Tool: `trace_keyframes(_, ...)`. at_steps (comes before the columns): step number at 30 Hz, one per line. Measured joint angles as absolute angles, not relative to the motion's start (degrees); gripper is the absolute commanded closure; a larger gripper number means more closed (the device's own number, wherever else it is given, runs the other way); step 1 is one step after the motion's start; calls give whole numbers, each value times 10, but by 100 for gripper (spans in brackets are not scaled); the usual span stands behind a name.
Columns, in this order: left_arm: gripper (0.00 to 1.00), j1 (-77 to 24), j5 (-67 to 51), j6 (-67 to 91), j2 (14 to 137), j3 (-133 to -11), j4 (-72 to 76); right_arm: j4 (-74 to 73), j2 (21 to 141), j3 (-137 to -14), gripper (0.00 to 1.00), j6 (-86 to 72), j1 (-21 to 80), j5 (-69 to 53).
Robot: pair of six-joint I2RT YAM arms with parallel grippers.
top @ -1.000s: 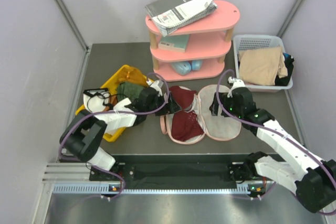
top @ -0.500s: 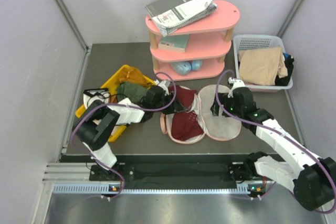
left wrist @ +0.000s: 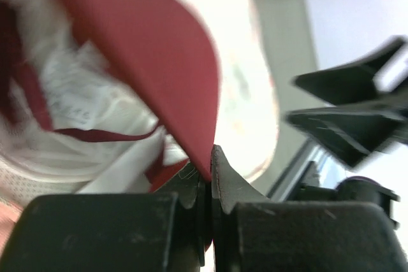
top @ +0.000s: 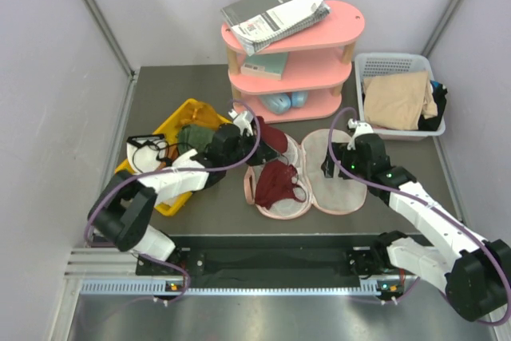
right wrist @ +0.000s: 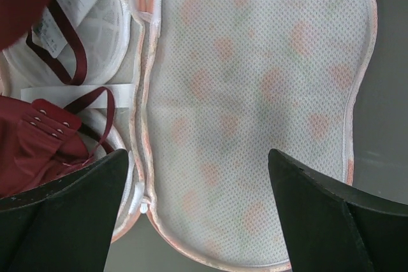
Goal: Unzip the laundry bag and remove the bra
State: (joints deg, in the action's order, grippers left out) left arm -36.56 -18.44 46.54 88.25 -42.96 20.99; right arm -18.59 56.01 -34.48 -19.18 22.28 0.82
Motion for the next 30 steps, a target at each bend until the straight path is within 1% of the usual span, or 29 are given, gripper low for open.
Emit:
trace_keyframes(5,100,-364,-171,450,796,-439,158,-185,560,-345,10,-190,222,8)
trace_keyframes(9,100,-351,-138,432,712,-446,104,-185,560,-345,10,-190,222,7)
trace_keyframes(12,100,-321,-119,418,659,-449,72,-184,560,-345,10,-190,222,7)
trace_keyframes(14,100,-279,-116,408,633,-460,46,-184,562,-345,10,-190,222,7)
trace_keyframes(21,100,-166,-114,368,622,-523,-16,-184,568,-345,11,-190,220,7)
trace_keyframes(30,100,-78,-138,307,644,-675,-76,-184,569,-345,10,-190,220,-3)
